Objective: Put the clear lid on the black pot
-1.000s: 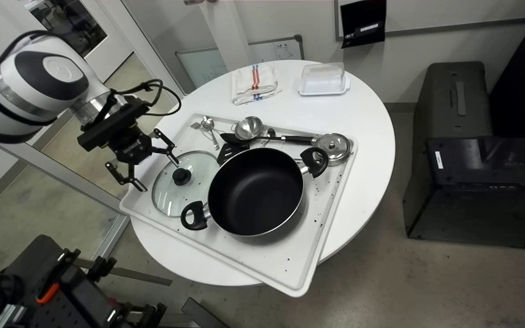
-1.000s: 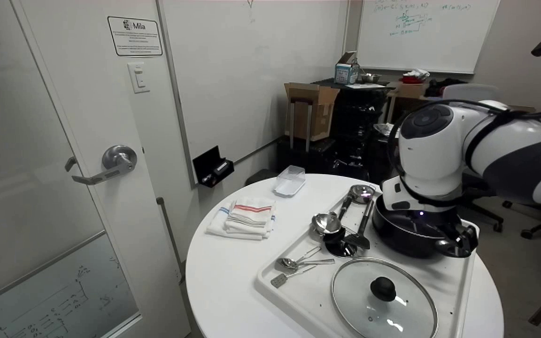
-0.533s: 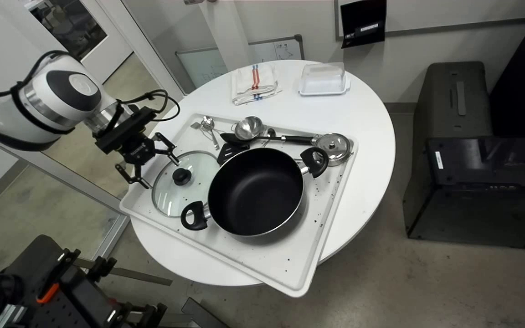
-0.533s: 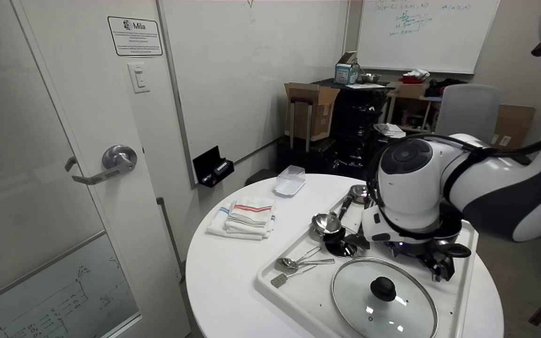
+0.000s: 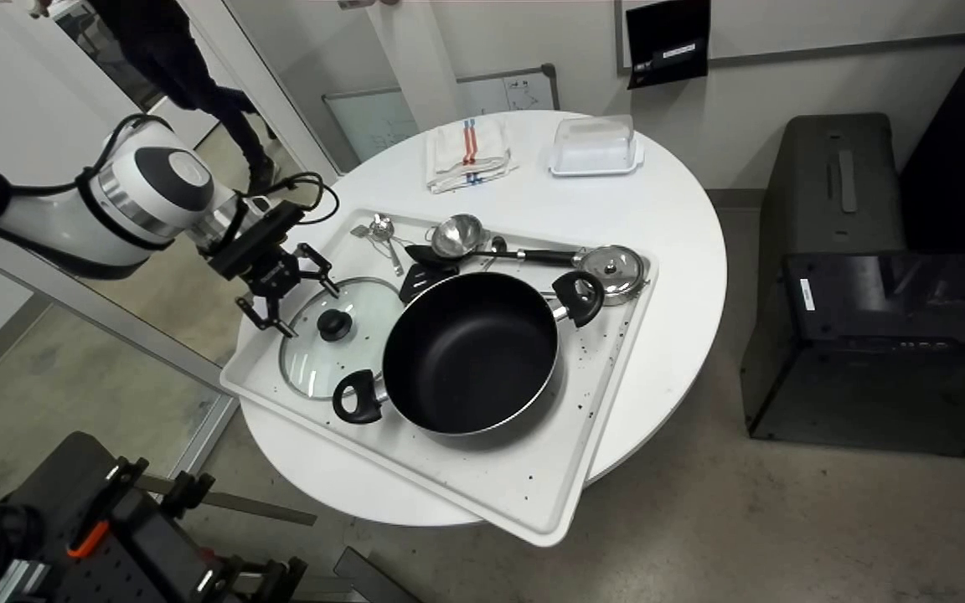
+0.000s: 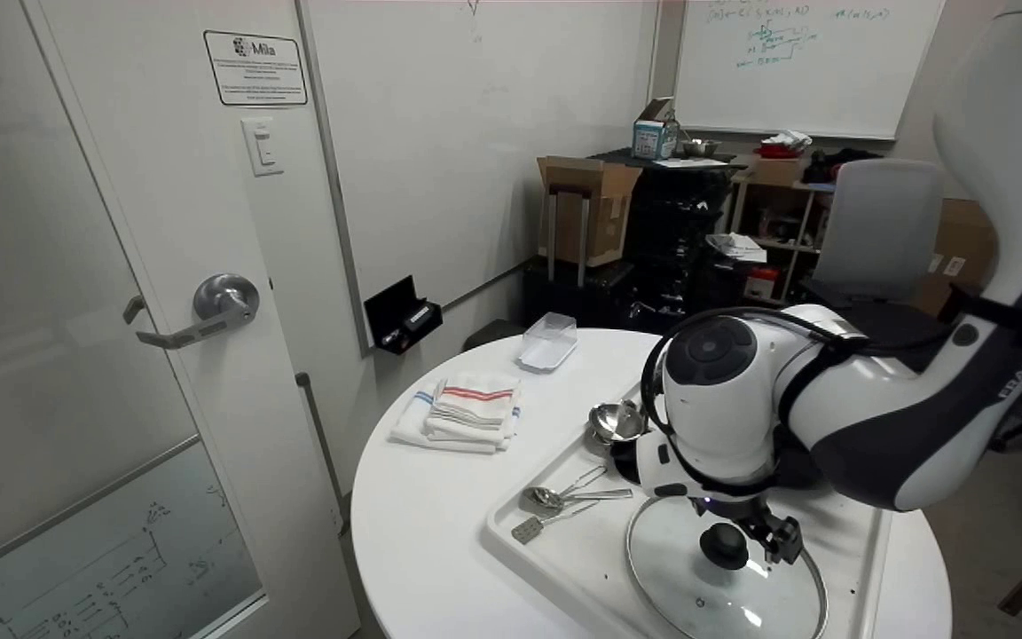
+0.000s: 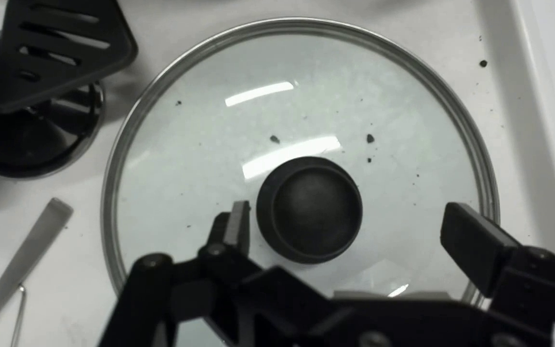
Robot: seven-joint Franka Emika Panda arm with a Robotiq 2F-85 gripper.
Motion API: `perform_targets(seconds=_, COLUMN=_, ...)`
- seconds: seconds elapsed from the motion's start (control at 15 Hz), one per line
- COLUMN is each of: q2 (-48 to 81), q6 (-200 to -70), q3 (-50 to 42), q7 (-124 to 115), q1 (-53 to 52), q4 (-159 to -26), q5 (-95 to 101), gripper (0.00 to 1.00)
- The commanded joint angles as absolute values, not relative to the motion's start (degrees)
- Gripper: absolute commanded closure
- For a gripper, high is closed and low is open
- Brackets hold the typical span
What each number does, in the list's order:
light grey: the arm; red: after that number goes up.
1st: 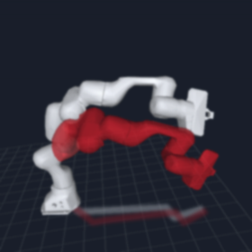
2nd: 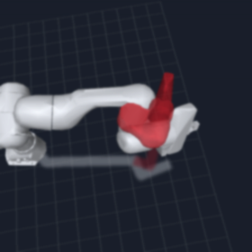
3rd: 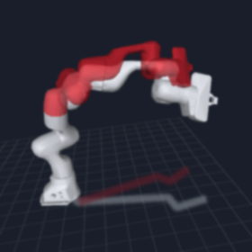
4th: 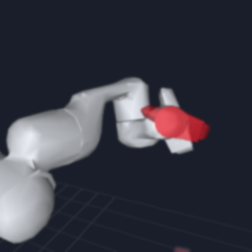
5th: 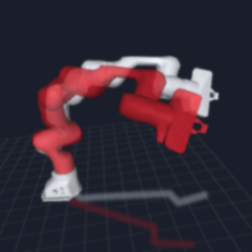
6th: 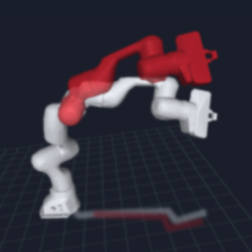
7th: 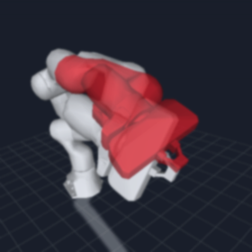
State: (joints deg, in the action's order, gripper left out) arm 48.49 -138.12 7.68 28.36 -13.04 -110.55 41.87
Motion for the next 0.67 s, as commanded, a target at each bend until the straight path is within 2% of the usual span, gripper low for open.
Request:
perform_targets(seconds=0.0, q2=52.34, q6=-138.07, q3=7.25, q7=28.64, q1=-13.19, q4=-105.46, q5=43.18, gripper=0.00)
perform_targets(seconds=0.4, q2=54.75, q6=-137.60, q3=6.95, q7=28.90, q1=-12.95, q4=-103.06, q5=42.90, gripper=0.00)
perform_targets(seconds=0.47, q2=54.79, q6=-137.56, q3=6.98, q7=29.00, q1=-12.85, q4=-103.15, q5=42.83, gripper=0.08)
perform_targets(seconds=0.53, q2=54.86, q6=-137.55, q3=6.97, q7=29.00, q1=-12.81, q4=-103.21, q5=42.83, gripper=0.26)
perform_targets(seconds=0.6, q2=54.89, q6=-137.54, q3=6.96, q7=29.05, q1=-12.75, q4=-103.34, q5=42.84, gripper=0.32)
